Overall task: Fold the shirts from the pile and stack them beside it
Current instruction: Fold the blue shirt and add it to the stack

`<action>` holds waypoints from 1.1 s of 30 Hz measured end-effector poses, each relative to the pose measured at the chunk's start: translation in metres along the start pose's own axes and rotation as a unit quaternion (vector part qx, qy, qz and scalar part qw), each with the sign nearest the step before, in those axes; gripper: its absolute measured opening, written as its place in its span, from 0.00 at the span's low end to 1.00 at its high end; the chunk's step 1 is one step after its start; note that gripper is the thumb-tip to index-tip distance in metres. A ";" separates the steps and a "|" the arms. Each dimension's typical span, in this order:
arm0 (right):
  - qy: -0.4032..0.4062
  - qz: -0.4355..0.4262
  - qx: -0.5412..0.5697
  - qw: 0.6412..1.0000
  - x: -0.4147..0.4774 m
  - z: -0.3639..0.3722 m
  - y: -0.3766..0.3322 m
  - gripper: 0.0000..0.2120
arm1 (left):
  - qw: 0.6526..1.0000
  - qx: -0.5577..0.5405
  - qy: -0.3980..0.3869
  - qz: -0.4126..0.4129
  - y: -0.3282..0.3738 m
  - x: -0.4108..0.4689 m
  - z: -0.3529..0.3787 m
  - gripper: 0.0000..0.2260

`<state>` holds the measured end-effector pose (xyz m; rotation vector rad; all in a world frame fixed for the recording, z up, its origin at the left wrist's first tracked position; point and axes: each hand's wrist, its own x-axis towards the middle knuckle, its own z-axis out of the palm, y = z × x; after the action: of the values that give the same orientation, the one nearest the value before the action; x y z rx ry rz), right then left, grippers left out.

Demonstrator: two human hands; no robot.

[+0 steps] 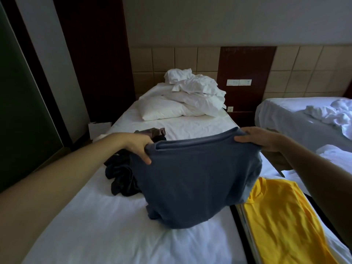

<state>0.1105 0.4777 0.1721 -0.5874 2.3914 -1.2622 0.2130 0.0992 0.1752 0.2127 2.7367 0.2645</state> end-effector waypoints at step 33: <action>0.103 -0.067 -0.139 0.983 0.002 -0.032 -0.053 0.21 | 0.976 -0.157 0.142 -0.058 -0.005 -0.043 -0.094 0.43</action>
<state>0.1026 0.4715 0.2336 -0.7424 2.7705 -1.0933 0.2157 0.0719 0.2748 -0.0791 2.9180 0.7377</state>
